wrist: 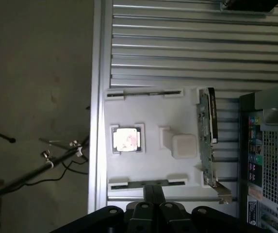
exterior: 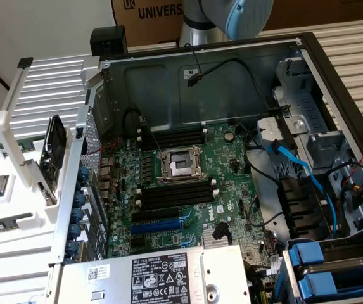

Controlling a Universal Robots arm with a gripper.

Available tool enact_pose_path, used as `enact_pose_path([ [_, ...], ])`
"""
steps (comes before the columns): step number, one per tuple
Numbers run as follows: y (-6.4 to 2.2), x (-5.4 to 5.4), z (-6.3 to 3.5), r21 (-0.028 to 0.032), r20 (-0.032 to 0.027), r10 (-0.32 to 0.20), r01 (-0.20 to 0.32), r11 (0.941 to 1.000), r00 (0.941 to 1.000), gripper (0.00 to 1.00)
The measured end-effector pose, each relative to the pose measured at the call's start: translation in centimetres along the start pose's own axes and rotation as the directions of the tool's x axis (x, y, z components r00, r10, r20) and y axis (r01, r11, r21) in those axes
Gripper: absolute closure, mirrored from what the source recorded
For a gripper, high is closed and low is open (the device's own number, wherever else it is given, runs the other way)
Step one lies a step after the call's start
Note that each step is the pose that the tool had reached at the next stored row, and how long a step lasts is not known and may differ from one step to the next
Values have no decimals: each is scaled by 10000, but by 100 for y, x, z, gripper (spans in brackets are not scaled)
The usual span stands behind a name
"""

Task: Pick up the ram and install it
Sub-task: 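Pick up the ram and move it above insertion slot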

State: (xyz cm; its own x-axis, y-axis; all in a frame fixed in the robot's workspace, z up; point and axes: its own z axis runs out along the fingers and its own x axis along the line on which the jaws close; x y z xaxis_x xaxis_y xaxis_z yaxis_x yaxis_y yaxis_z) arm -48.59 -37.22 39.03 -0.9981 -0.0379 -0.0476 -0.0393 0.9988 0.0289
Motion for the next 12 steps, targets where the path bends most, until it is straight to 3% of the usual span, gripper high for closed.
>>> enact_pose_path([
  [4,0,0,0,-35,-20,-713,713,9974,9975,89],
  [7,0,0,0,-62,-32,-1259,1259,9920,9920,89],
  [9,0,0,0,-81,-40,-1620,1620,9868,9868,89],
  [10,0,0,0,-100,-47,-1985,1985,9801,9801,89],
  [12,0,0,1,-120,-54,-2341,2340,9722,9722,89],
])
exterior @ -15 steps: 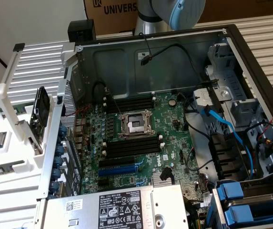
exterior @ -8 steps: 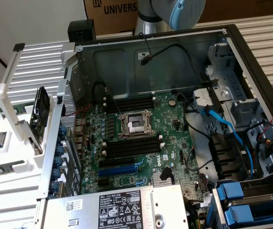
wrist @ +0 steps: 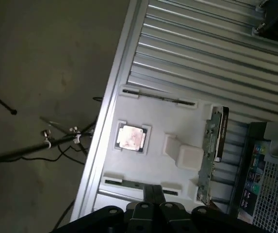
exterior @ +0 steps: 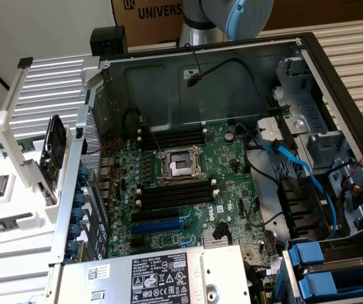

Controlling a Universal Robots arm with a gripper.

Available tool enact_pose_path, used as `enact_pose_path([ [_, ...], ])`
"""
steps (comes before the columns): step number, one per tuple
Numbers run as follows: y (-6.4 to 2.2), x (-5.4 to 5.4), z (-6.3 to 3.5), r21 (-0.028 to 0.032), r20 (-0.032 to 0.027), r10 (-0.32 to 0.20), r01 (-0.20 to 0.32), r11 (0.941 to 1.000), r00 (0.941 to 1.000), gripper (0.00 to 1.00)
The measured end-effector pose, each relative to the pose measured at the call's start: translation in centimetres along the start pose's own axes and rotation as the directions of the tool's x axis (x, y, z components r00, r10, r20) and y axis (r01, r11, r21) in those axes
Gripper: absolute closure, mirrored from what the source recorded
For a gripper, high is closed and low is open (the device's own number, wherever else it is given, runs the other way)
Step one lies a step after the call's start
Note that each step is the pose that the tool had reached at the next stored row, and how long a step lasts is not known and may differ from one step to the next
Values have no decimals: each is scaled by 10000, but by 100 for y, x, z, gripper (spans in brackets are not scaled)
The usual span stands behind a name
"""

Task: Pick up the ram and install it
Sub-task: 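Pick up the ram and move it above insertion slot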

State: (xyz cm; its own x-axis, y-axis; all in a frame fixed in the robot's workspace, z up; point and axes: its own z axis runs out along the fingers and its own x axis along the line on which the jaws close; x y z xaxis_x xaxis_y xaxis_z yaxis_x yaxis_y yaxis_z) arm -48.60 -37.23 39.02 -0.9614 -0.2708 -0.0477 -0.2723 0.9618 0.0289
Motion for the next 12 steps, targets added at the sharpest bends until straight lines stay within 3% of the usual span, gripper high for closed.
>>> enact_pose_path([
  [6,0,0,0,-54,-29,-1086,1085,9941,9941,89],
  [12,0,0,-1,-109,-53,-2176,2176,9760,9760,89],
])
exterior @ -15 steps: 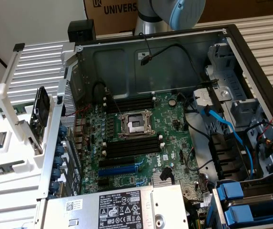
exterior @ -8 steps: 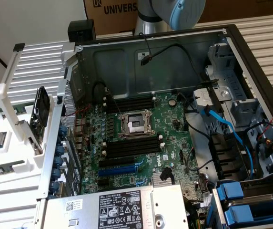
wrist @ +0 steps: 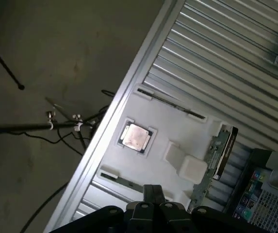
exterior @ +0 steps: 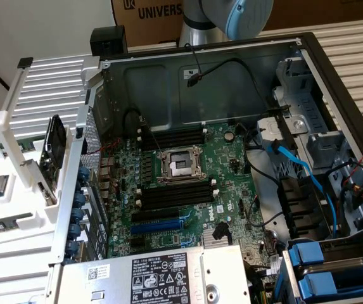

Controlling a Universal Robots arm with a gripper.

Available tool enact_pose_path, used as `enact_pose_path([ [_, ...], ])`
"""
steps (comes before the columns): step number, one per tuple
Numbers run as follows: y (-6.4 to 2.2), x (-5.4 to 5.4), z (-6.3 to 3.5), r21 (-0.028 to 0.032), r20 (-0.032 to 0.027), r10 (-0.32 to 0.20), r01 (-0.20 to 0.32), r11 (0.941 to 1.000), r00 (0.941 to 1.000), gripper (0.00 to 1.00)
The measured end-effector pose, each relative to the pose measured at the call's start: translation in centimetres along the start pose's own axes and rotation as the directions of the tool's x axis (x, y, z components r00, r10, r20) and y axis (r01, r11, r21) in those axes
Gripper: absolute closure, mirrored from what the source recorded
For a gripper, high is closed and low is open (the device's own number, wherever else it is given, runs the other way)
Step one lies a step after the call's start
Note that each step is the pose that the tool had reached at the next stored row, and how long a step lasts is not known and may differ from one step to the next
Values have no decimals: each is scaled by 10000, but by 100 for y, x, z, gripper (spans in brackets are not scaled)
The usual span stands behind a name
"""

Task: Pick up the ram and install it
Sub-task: 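Pick up the ram and move it above insertion slot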

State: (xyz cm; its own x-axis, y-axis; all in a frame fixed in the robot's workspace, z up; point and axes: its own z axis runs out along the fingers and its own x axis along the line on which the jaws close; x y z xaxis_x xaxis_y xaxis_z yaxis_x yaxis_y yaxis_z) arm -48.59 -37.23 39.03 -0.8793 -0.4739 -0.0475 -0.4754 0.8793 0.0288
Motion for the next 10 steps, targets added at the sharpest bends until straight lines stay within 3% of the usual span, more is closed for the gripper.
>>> enact_pose_path([
  [4,0,0,0,-34,-20,-717,717,9974,9974,89],
  [7,0,0,0,-59,-34,-1259,1258,9920,9920,89],
  [10,0,0,1,-94,-51,-1989,1988,9800,9800,89],
])
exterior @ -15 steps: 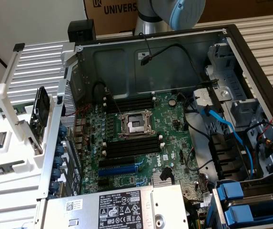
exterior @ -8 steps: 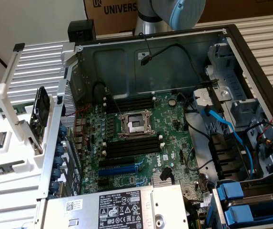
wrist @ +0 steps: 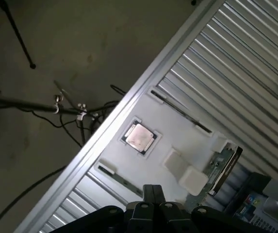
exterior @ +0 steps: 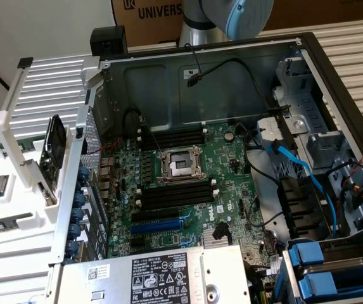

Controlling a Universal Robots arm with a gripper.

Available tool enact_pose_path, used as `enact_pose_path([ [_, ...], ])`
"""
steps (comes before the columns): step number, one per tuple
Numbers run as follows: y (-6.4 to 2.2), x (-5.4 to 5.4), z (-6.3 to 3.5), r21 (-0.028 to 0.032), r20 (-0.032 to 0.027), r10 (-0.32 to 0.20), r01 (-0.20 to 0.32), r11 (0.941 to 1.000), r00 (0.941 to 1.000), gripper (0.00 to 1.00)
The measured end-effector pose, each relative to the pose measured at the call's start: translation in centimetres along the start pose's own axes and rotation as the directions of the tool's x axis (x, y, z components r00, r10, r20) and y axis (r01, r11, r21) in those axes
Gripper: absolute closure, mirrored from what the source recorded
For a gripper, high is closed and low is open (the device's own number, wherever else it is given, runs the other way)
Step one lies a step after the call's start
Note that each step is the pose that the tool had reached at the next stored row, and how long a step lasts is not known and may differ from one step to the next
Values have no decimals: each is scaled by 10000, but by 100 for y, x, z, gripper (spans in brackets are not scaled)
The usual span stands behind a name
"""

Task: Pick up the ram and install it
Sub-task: 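Pick up the ram and move it above insertion slot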

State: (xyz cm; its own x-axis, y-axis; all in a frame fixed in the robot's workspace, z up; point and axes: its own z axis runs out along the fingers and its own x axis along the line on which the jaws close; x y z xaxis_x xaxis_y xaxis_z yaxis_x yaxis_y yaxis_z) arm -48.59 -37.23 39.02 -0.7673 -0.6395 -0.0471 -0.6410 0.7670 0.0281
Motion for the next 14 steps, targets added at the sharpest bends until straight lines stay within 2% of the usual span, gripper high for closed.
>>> enact_pose_path([
  [5,0,0,0,-40,-29,-908,908,9959,9959,89],
  [7,0,0,0,-65,-42,-1438,1437,9896,9896,89],
  [8,0,0,0,-83,-50,-1808,1808,9835,9835,89],
  [11,0,0,0,-111,-61,-2335,2335,9723,9723,89],
  [14,0,0,0,-138,-70,-2855,2854,9583,9583,89],
])
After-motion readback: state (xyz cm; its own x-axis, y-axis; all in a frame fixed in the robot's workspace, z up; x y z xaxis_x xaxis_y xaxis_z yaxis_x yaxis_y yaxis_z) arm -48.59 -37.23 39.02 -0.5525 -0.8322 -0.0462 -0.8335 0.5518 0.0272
